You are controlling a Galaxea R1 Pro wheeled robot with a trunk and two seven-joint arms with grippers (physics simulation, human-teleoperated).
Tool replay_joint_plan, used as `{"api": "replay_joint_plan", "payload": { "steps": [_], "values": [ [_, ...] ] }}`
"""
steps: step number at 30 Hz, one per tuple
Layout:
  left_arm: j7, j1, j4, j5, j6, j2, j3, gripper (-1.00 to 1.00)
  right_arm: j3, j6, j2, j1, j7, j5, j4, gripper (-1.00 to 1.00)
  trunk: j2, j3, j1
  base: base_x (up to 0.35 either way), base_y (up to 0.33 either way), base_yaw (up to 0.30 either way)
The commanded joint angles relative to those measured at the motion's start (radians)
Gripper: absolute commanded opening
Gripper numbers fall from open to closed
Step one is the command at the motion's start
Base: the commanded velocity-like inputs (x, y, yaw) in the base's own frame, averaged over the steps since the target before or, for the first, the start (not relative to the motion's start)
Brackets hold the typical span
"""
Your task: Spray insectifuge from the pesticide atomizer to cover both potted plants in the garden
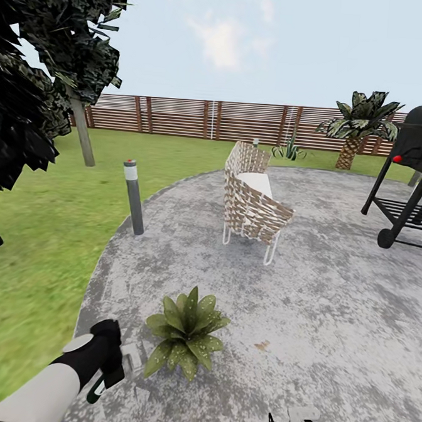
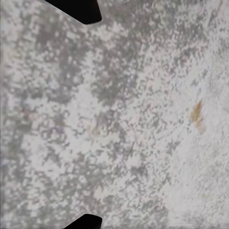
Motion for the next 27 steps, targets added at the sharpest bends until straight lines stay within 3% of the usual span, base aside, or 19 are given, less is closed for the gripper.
{"api": "replay_joint_plan", "payload": {
  "steps": [1,8,14,19,22,24,27],
  "values": [
    [-0.007,-0.001,-0.005,-0.002,0.008,-0.002,-0.007,-1.0,0.008,-0.002,0.0,-0.001,-0.005,-0.004,0.001,1.0,0.0,-0.001,0.0,0.0,0.0,-0.025],
    [-0.007,-0.006,-0.01,-0.002,0.009,-0.008,-0.006,-1.0,0.008,-0.002,0.0,-0.001,-0.005,-0.004,0.001,1.0,0.0,-0.001,0.0,0.083,0.171,-0.011],
    [-0.003,-0.006,-0.01,-0.002,0.009,-0.007,-0.006,-1.0,0.008,-0.002,-0.001,-0.001,-0.005,-0.004,0.001,1.0,0.0,0.003,0.0,-0.001,0.296,-0.198],
    [-0.003,-0.005,-0.008,-0.002,0.008,-0.009,-0.007,-1.0,0.008,-0.002,-0.001,-0.001,-0.005,-0.004,0.001,1.0,0.0,0.004,0.0,-0.013,0.068,-0.09],
    [-0.006,-0.005,-0.008,-0.002,0.007,-0.033,-0.01,-1.0,0.008,-0.002,-0.001,-0.001,-0.005,-0.004,0.001,1.0,0.0,0.004,0.0,-0.001,0.004,-0.005],
    [-0.009,-0.004,0.001,-0.008,0.007,-0.071,-0.012,-1.0,0.008,-0.002,-0.001,-0.001,-0.005,-0.004,0.001,1.0,0.0,0.004,0.0,0.0,0.0,-0.001],
    [-0.026,-0.005,0.007,-0.007,0.008,-0.08,-0.018,-1.0,0.008,-0.003,0.0,-0.001,-0.005,-0.004,0.001,1.0,0.0,0.004,0.0,0.0,0.0,0.0]
  ]
}}
